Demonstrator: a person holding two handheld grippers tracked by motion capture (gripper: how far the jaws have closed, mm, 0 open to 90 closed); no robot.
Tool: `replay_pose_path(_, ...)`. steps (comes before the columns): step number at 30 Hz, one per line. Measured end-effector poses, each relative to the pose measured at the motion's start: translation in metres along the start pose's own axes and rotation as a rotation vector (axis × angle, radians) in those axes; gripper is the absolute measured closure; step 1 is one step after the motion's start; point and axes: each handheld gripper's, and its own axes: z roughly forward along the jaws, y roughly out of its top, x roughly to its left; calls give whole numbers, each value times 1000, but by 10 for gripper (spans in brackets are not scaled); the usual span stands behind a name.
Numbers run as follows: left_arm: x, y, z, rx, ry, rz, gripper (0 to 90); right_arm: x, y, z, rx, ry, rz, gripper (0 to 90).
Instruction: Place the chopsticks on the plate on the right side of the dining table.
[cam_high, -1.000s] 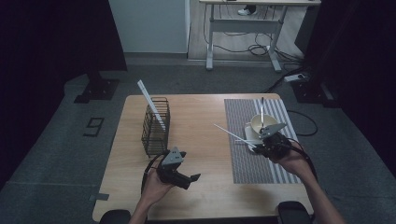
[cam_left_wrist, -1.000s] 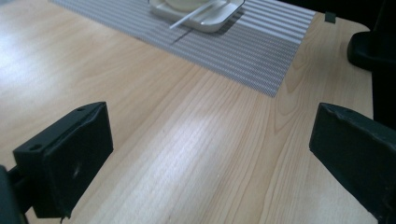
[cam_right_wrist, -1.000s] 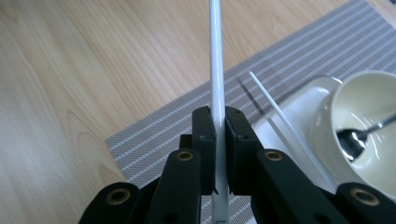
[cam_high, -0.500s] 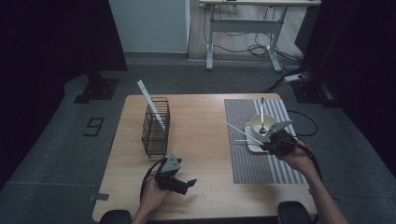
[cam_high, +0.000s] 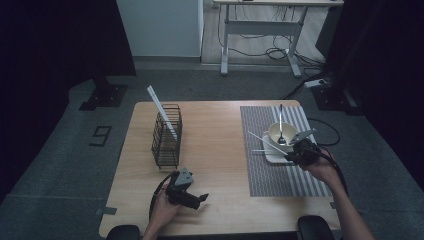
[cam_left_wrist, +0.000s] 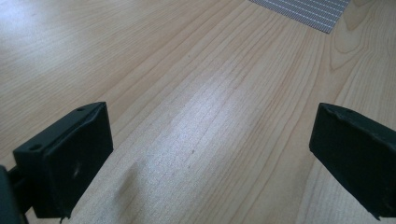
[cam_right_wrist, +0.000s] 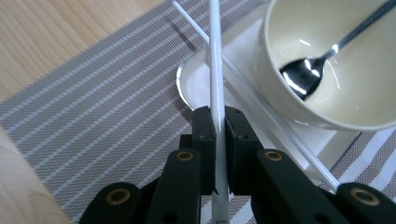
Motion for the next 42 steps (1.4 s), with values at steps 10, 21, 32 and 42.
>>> replay_pose_path(10, 1, 0, 0, -1, 7, -3, 0, -20, -14, 15, 26, -5, 12, 834)
replay_pose_path(21, 2, 0, -1, 1, 9, 0, 0, -34, -23, 32, 54, 22, -3, 832)
replay_pose_path(32, 1, 0, 0, 8, 9, 6, 0, -48, -29, 40, 76, 5, -5, 786)
replay_pose_path(42, 0, 0, 1, 16, 9, 14, 0, -53, -31, 42, 92, -42, 33, 716)
